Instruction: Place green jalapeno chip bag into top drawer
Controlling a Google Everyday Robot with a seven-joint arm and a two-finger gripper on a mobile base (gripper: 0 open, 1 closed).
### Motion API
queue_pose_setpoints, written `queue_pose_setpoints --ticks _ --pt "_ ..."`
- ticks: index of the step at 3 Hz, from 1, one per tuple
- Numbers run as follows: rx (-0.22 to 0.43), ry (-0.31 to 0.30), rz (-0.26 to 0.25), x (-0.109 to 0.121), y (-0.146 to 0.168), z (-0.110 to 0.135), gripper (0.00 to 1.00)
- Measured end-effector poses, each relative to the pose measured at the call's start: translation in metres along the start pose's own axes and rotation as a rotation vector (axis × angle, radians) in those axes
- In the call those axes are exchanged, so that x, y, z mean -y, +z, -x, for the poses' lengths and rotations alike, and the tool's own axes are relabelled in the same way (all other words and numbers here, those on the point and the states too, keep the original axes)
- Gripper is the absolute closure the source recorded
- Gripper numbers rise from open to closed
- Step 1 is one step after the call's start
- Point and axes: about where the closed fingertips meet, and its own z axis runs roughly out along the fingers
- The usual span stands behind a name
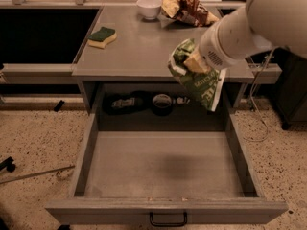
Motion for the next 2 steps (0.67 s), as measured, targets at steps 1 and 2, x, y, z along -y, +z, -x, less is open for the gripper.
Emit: queue_pose_setpoints --ticks 1,2 --pt "-0.002 0.020 0.062 -0.030 0.031 -0.034 1.00" --pt "0.025 0.025 0.151 -0.049 0.069 -0.049 1.00"
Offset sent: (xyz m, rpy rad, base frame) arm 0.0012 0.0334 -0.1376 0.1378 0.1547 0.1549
